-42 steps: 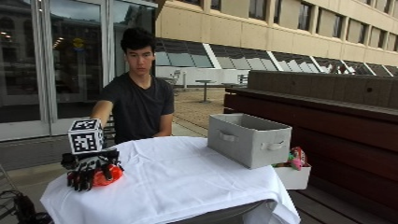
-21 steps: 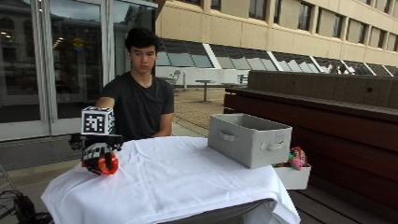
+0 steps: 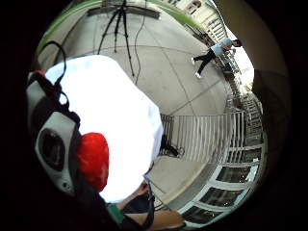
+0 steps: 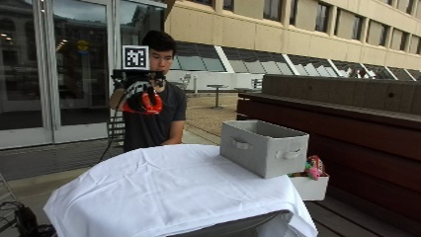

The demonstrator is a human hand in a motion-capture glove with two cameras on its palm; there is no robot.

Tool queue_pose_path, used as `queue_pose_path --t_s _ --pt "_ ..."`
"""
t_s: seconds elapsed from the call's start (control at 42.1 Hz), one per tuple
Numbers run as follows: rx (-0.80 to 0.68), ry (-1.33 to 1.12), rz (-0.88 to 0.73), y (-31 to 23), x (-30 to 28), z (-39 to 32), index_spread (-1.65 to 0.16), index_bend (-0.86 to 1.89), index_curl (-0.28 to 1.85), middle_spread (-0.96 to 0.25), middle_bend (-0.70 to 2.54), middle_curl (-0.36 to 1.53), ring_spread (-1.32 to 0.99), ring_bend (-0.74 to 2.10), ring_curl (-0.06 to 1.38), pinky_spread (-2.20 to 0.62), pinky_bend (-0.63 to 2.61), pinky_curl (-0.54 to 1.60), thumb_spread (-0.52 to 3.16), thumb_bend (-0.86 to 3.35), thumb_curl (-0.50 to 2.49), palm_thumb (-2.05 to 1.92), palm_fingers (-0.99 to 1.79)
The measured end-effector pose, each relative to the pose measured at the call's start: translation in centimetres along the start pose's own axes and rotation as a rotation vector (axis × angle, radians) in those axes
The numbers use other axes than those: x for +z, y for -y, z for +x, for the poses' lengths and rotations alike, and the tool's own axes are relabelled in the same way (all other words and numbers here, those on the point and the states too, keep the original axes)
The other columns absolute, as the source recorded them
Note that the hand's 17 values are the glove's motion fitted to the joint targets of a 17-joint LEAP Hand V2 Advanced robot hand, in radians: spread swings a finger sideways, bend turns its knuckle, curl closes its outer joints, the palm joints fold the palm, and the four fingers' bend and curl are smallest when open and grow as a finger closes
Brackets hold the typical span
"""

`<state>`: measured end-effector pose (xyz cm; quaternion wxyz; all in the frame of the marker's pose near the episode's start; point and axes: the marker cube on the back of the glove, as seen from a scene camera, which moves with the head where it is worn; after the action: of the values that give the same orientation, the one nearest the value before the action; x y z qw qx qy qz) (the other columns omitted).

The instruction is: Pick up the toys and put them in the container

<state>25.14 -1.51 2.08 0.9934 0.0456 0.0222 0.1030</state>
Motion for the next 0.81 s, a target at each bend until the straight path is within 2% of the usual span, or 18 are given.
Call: queue_pose_path --t_s 0.143,0.285,0.451,0.808 --pt "0.004 0.040 0.100 0.0 -4.7 -5.2 -0.35 0.30 0.49 -0.42 0.61 0.52 -0.47 0.99 0.49 -0.46 0.87 0.41 0.54 0.22 0.75 0.68 1.10" --pt "-0.088 0.045 0.169 -1.1 -10.0 -13.3 -0.36 0.28 0.51 -0.43 0.60 0.53 -0.47 0.99 0.49 -0.46 0.87 0.41 0.55 0.19 0.78 0.67 1.11" --pt "-0.210 0.087 0.217 -4.7 -15.6 -23.6 -0.37 0.24 0.54 -0.43 0.59 0.54 -0.47 1.00 0.49 -0.46 0.86 0.40 0.56 0.17 0.81 0.66 1.11" --pt "-0.370 0.224 0.275 -9.0 -16.5 -38.2 -0.39 0.19 0.61 -0.44 0.55 0.57 -0.46 1.00 0.48 -0.46 0.86 0.40 0.60 0.12 0.87 0.67 1.11"
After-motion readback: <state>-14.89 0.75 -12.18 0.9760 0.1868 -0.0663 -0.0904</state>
